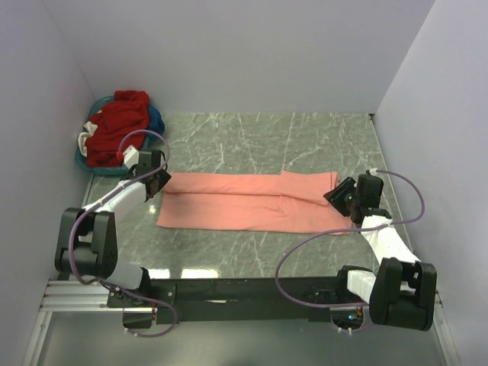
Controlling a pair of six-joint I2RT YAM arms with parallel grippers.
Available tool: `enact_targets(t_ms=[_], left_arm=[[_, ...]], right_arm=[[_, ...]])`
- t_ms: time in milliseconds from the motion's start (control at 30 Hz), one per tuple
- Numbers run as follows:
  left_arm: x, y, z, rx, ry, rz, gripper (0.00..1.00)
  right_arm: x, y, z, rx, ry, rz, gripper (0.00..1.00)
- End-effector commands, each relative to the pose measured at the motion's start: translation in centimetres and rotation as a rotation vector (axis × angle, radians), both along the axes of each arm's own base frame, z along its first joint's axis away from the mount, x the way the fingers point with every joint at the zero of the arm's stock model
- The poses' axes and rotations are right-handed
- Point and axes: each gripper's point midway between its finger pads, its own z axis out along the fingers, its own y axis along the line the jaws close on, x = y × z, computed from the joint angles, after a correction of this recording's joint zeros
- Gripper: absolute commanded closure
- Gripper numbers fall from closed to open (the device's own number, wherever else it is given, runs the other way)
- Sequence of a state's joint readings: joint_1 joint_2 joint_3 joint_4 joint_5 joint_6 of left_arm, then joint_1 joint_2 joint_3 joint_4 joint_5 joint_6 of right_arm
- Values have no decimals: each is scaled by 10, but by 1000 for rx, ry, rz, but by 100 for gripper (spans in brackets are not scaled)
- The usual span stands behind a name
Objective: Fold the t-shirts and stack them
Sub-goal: Fold the tshirt
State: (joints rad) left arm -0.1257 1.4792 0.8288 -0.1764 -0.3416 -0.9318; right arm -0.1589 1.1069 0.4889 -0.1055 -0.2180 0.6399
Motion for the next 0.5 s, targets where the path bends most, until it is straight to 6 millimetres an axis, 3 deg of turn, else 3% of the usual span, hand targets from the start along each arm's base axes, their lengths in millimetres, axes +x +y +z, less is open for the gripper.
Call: enact_targets(t_ms=[0, 167, 200, 300, 400, 467], left_arm=[[5, 2, 33, -21, -128, 2, 53], [6, -6, 49, -33, -164, -32, 51], [7, -8, 54, -31, -177, -42, 51], [8, -16, 55, -12, -173, -53, 51], [12, -23, 49, -18, -152, -72, 53], [12, -29, 46, -23, -147, -88, 55]], right_arm=[[5, -3, 27, -28, -94, 10, 48], [17, 5, 47, -96, -121, 41, 43], [27, 12, 60, -131, -142, 62, 43], [41, 28, 56, -192, -81, 110, 44], [74, 45, 70, -273, -73, 139, 44], [88, 55, 53, -299, -16, 163, 45]])
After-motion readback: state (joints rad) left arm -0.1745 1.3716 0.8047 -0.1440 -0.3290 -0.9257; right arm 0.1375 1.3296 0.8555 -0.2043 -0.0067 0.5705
